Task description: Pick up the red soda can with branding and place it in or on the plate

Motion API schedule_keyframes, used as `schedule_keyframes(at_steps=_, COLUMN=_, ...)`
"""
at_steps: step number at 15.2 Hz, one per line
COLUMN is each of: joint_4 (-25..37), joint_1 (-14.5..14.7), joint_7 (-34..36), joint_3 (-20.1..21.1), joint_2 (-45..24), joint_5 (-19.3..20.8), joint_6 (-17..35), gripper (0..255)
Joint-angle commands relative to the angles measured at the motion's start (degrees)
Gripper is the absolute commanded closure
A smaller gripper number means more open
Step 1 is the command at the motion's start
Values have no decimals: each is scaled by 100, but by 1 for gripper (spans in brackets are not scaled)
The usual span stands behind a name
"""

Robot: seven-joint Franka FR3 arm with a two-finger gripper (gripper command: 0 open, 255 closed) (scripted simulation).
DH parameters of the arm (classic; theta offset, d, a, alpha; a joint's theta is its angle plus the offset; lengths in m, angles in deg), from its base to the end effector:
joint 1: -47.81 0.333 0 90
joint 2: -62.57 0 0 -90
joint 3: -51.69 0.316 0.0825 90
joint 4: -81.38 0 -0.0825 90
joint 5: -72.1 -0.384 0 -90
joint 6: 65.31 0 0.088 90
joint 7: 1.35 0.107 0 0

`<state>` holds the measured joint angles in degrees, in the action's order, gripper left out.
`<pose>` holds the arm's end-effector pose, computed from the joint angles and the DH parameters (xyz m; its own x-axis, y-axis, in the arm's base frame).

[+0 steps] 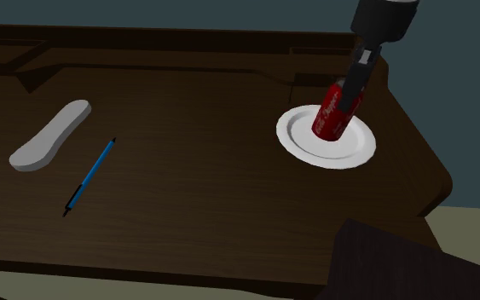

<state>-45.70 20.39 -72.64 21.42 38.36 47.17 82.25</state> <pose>0.2836 -0.4707 0.2096 0.9953 -0.0904 0.0342 -0.0908 -0.9958 0.0100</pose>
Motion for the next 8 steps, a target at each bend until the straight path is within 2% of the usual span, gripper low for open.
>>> schedule_keyframes(at_steps=1, joint_4=-11, joint_1=-18, joint_7=-27, joint_3=29, joint_2=-30, joint_5=-41, joint_6=44, gripper=255)
schedule_keyframes(at_steps=7, joint_4=-11, joint_1=-18, joint_7=-27, joint_3=29, joint_2=-30, joint_5=-41, joint_6=44, gripper=255)
schedule_keyframes(at_steps=8, joint_4=-11, joint_1=-18, joint_7=-27, joint_3=30, joint_2=-30, joint_5=-42, joint_6=45, gripper=0)
